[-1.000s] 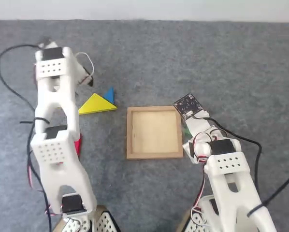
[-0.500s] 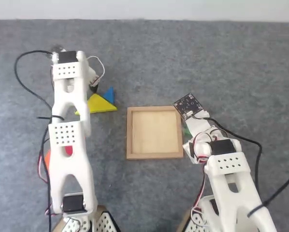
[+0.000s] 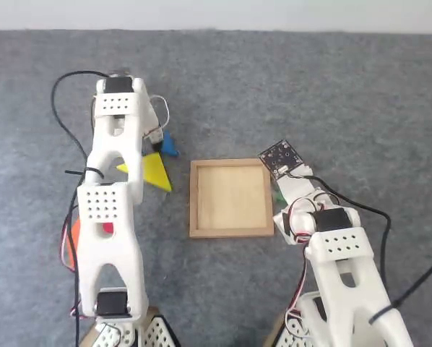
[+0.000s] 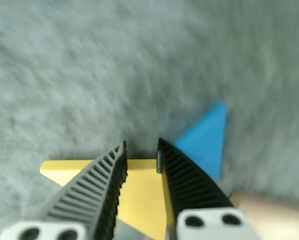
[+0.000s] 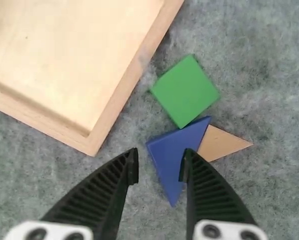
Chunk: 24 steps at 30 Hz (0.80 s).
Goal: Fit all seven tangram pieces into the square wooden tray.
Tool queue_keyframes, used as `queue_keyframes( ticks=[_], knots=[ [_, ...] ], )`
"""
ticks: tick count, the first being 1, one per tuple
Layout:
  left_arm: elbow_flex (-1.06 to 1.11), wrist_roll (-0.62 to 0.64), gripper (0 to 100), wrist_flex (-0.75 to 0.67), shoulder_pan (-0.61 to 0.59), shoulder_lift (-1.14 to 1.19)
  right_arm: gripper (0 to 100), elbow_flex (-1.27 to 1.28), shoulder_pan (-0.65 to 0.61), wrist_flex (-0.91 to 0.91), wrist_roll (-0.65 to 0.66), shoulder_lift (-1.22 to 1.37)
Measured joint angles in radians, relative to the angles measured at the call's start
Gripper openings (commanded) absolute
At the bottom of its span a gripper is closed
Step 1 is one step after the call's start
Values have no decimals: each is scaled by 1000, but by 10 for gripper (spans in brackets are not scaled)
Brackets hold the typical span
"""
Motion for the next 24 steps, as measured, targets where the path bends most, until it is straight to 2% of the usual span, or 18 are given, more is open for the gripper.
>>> queue_keyframes(
  ticks=[8, 13, 16, 20, 22, 24],
  knots=[
    [322, -233, 103, 0, 117, -160, 154, 0, -2, 0, 0, 0],
    [348, -296, 206, 0, 132, -204, 154, 0, 0, 0, 0, 0],
    [397, -299, 233, 0, 132, -311, 154, 0, -2, 0, 0, 0],
    [516, -229, 253, 0, 132, -539, 154, 0, 0, 0, 0, 0],
    [606, -127, 261, -17, 115, -649, 154, 0, 0, 0, 0, 0],
    [732, 0, 260, -94, 68, -703, 154, 0, 0, 0, 0, 0]
  ],
)
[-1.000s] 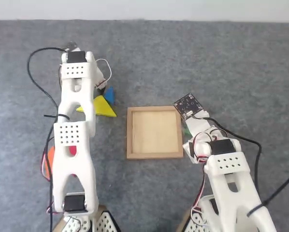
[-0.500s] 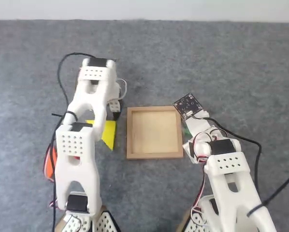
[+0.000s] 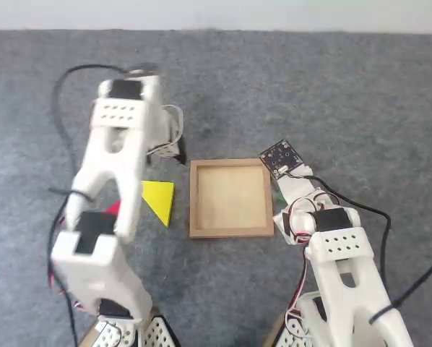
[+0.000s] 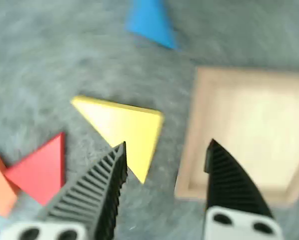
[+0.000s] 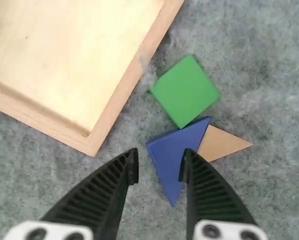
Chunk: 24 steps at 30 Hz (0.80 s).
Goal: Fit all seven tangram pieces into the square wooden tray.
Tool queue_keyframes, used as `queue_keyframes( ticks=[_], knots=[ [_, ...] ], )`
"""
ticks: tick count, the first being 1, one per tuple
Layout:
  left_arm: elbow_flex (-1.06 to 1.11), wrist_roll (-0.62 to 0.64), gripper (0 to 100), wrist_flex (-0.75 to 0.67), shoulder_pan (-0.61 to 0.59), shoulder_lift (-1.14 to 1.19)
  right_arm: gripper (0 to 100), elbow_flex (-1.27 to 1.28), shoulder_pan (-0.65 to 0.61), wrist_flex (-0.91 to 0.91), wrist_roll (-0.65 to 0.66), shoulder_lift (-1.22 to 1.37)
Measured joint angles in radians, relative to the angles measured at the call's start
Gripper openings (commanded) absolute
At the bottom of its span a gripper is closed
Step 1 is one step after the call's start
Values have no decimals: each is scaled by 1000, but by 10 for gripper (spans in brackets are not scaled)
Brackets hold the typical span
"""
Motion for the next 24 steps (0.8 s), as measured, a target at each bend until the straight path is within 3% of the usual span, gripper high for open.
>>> queue_keyframes(
  ticks=[4, 9, 24],
  knots=[
    [296, 160, 258, -206, -87, -6, 154, 0, 0, 0, 0, 0],
    [459, 186, 258, -367, -75, -38, 154, 0, -2, 0, 0, 0],
    [489, 229, 262, -341, 26, -83, 154, 0, -2, 0, 0, 0]
  ],
)
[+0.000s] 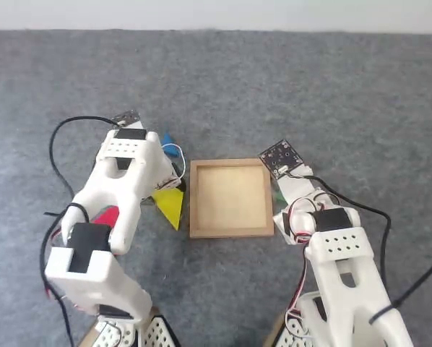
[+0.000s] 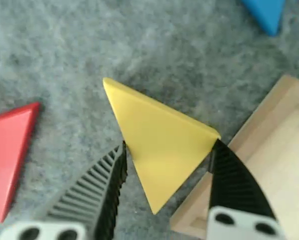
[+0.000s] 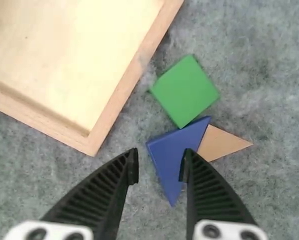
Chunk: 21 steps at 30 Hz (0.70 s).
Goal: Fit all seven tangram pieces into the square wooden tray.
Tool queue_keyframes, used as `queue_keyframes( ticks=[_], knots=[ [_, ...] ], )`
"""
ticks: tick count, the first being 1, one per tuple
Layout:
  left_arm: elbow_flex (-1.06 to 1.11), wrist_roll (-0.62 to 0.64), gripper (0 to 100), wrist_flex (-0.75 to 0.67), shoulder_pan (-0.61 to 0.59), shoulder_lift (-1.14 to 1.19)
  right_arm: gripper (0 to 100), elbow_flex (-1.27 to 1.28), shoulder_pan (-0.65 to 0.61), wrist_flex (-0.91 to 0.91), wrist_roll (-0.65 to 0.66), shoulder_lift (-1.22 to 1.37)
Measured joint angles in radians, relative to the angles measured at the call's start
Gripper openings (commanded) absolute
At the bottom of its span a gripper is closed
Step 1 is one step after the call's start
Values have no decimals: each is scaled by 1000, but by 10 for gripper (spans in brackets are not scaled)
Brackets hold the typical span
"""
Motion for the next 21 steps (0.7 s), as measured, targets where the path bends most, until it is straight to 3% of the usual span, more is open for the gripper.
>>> queue_keyframes(
  ticks=[13, 21],
  knots=[
    [12, -49, 293, -9, 31, 68, 154, 0, 0, 0, 0, 0],
    [-118, -31, 290, 60, 5, 169, 154, 0, 0, 0, 0, 0]
  ],
)
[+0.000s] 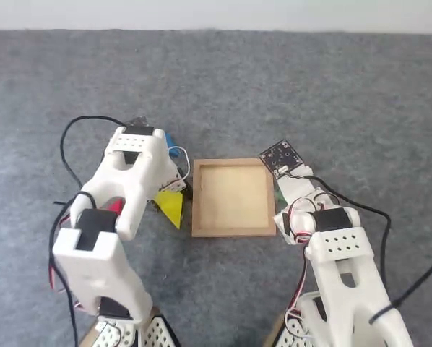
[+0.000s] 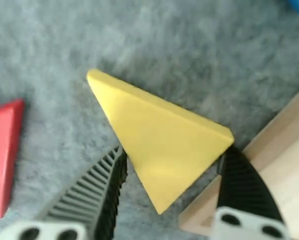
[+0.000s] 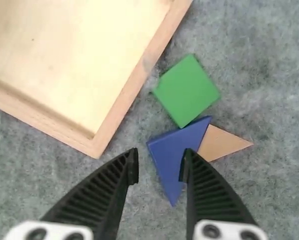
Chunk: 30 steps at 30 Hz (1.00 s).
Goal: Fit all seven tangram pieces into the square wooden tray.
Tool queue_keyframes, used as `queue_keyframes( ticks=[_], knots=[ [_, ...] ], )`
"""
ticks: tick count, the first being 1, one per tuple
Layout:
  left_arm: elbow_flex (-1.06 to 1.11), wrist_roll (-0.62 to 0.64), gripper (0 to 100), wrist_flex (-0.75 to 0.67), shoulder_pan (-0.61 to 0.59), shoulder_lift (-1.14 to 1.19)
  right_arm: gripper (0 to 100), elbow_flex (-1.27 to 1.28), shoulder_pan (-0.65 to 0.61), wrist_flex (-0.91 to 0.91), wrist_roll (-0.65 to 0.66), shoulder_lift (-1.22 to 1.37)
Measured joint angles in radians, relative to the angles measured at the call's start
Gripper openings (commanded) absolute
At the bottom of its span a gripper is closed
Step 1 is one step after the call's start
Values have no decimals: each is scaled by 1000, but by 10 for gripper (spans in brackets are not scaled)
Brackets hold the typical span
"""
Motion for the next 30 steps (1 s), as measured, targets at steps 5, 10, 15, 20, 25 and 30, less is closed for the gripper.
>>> queue_keyframes(
  ticks=[5, 10, 15, 20, 25, 30],
  knots=[
    [-63, -184, 290, 44, -37, 26, 154, 0, 2, 0, 0, 0],
    [-75, -364, 290, 34, -54, 32, 154, 0, 0, 0, 0, 0],
    [-164, -652, 291, 29, -54, 44, 154, 0, 0, 0, 0, 0],
    [-235, -959, 291, 29, -52, 44, 154, 0, 0, 0, 0, 0],
    [-282, -1076, 291, 120, -38, 44, 154, 0, 0, 0, 0, 0],
    [-336, -678, 290, 298, 9, 44, 154, 0, 0, 0, 0, 0]
  ],
)
